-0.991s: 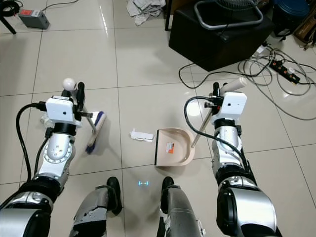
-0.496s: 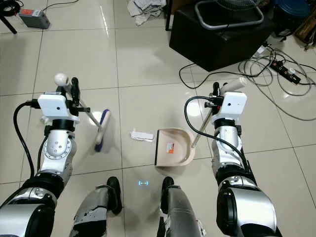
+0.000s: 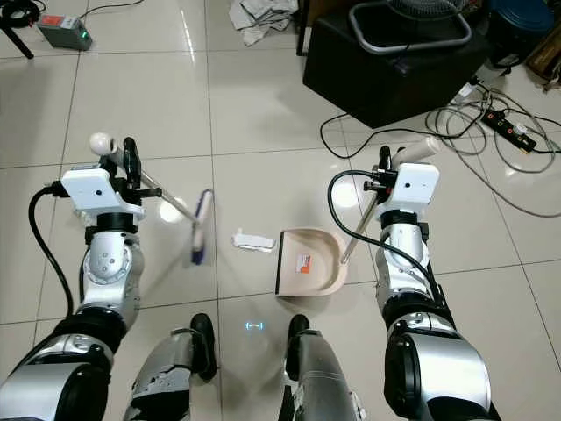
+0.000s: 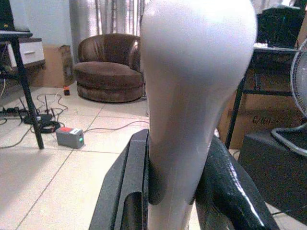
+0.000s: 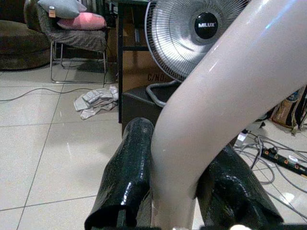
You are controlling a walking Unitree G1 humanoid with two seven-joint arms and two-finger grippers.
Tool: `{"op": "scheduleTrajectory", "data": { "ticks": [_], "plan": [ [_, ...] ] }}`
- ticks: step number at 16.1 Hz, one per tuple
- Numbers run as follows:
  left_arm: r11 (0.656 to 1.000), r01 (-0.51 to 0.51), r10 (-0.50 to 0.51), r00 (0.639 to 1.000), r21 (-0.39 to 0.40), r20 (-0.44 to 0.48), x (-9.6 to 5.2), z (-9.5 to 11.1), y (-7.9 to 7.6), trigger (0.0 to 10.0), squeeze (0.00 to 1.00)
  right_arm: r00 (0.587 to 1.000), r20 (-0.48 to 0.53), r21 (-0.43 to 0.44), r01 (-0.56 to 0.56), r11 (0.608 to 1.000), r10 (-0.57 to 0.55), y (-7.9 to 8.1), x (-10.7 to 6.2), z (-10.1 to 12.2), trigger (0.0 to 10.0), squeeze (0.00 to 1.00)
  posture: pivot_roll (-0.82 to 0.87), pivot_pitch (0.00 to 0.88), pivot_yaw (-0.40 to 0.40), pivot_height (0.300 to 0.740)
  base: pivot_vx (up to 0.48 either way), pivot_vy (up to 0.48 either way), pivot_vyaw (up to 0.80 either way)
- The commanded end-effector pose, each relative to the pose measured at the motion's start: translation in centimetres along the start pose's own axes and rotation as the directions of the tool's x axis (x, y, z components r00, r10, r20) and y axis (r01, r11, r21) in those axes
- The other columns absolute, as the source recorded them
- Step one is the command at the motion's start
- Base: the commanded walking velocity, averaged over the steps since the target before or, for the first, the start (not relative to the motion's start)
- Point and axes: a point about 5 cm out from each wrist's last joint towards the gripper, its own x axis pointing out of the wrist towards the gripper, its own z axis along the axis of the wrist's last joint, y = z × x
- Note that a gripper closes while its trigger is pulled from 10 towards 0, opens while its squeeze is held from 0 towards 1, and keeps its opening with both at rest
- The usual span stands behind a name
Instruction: Sweep floor
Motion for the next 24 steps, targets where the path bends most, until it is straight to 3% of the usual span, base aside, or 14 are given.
{"op": "scheduleTrajectory", "data": {
  "ticks": [1, 9, 16, 24],
  "plan": [
    [0.999, -0.007, 0.005, 0.998, -0.044, -0.061, -0.8, -0.9, -0.7, 10.0, 0.00, 0.996, -0.087, -0.006, -0.005, 1.000, 0.004, 0.0, -1.1, -1.6, 10.0, 0.00, 0.05, 0.342, -0.038, 0.740, 0.000, 0.000, 0.00],
    [0.989, 0.092, -0.102, 0.991, -0.116, -0.085, -2.3, -1.5, -2.8, 10.0, 0.00, 0.996, -0.089, -0.012, 0.002, 1.000, -0.003, -0.1, -1.0, -1.5, 10.0, 0.00, 0.05, 0.330, -0.033, 0.740, 0.000, 0.000, 0.00],
    [0.976, 0.090, -0.110, 0.990, -0.196, -0.090, -2.7, -1.4, -3.8, 10.0, 0.00, 0.995, -0.096, -0.010, 0.005, 1.000, -0.006, 0.0, -1.0, -1.6, 10.0, 0.00, 0.06, 0.328, -0.032, 0.740, 0.000, 0.000, 0.00],
    [0.928, 0.158, -0.192, 0.979, -0.338, -0.070, -2.6, -0.9, -4.9, 10.0, 0.00, 0.994, -0.108, -0.014, 0.009, 1.000, -0.011, 0.0, -1.0, -1.7, 10.0, 0.00, 0.07, 0.322, -0.030, 0.740, 0.000, 0.000, 0.00]
  ]
}}
